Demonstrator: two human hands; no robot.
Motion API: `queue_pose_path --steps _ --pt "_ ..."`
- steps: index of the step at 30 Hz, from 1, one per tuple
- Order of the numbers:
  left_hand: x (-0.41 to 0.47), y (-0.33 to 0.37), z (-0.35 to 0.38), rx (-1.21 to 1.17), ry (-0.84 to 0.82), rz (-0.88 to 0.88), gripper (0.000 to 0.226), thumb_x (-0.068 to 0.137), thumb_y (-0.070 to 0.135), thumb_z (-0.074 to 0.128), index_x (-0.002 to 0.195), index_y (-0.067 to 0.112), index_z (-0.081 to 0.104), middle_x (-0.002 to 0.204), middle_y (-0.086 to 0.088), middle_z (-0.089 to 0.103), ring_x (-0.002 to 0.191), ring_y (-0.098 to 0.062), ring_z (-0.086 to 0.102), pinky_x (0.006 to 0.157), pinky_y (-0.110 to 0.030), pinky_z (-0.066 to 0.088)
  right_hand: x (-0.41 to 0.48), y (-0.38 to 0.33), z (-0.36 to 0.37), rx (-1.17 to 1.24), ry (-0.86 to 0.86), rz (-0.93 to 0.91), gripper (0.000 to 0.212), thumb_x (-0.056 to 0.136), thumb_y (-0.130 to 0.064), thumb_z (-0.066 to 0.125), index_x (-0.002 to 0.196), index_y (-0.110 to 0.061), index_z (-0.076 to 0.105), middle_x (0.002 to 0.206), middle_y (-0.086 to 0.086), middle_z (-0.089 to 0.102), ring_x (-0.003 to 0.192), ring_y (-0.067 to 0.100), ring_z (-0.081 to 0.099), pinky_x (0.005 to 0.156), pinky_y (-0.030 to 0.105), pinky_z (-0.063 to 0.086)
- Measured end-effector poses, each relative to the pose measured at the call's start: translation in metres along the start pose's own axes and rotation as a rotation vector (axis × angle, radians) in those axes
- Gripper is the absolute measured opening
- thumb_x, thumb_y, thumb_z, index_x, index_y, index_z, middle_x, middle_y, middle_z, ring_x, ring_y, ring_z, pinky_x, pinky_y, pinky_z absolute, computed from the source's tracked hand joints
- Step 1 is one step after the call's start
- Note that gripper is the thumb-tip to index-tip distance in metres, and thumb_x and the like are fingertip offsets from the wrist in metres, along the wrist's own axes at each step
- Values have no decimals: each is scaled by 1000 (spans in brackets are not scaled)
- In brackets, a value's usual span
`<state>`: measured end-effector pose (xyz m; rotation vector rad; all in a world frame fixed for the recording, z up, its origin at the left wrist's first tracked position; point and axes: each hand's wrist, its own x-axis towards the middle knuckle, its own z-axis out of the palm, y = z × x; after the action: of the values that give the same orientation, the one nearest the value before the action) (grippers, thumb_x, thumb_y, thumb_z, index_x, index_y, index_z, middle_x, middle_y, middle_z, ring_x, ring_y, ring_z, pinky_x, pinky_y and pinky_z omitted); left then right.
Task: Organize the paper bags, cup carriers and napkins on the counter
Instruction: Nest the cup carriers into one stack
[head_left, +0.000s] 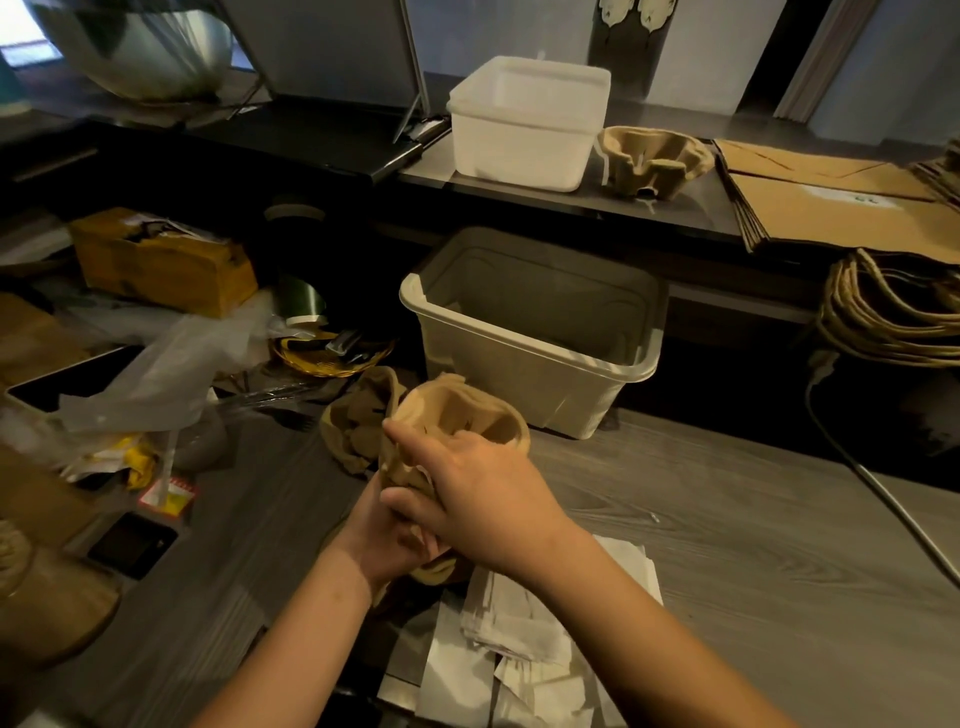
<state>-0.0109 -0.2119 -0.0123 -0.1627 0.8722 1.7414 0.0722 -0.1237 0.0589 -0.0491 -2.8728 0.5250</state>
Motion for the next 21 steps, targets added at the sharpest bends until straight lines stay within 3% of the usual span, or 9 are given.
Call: queue_pose_path --steps 2,5,8,11,13,15,17,19,21 --pt "0 1 -1 25 11 -28 38 48 47 84 69 17 75 67 -7 70 59 -20 68 48 -30 56 -3 0 -2 67 -10 10 51 96 -48 39 143 -30 33 118 0 61 110 14 53 86 31 47" --pt "7 6 -14 -190 46 -87 54 86 53 47 105 6 64 95 -24 68 90 -38 62 66 -50 56 -6 16 -6 363 232 143 37 93 -41 43 124 -26 56 113 -8 63 105 5 55 87 23 47" --pt "11 12 -26 -227 79 -12 52 91 51 36 107 8 61 92 -22 70 82 -37 66 54 -47 57 -4 55 0 464 437 424 12 94 -29 52 100 -27 62 89 -14 62 88 5 60 73 23 48" --pt "5 15 -32 -205 67 31 44 86 47 43 105 11 60 89 -20 71 71 -36 69 48 -42 56 0 97 30 392 140 727 25 94 -36 53 108 -18 61 95 -3 63 94 16 60 72 27 45" --pt "0 18 -29 -177 25 40 43 72 41 61 102 10 64 89 -20 71 69 -36 70 48 -42 56 3 113 52 401 12 831 37 92 -42 54 118 -17 57 107 1 63 99 17 59 76 28 44" --pt "-2 20 -27 -182 -13 38 60 38 27 91 91 5 73 92 -22 70 71 -38 70 49 -44 55 6 120 67 473 -2 882 46 91 -47 54 124 -15 52 103 -1 63 93 14 57 80 29 46" --pt "-3 21 -28 -199 -49 32 75 11 18 96 82 3 77 94 -23 70 73 -39 69 49 -45 55 10 122 77 494 -2 893 53 90 -50 54 128 -13 50 99 -1 62 90 13 57 81 30 47" --pt "-4 21 -25 -192 -33 40 75 10 19 96 81 4 77 93 -22 70 72 -38 70 50 -45 56 17 123 83 402 -17 847 56 89 -50 54 132 -14 47 117 5 57 102 18 57 86 32 46" --pt "-4 21 -23 -167 23 45 59 39 30 92 90 6 74 92 -21 71 71 -37 70 50 -44 56 26 124 86 359 -41 803 59 90 -49 54 138 -16 43 129 10 47 115 24 52 94 34 44"
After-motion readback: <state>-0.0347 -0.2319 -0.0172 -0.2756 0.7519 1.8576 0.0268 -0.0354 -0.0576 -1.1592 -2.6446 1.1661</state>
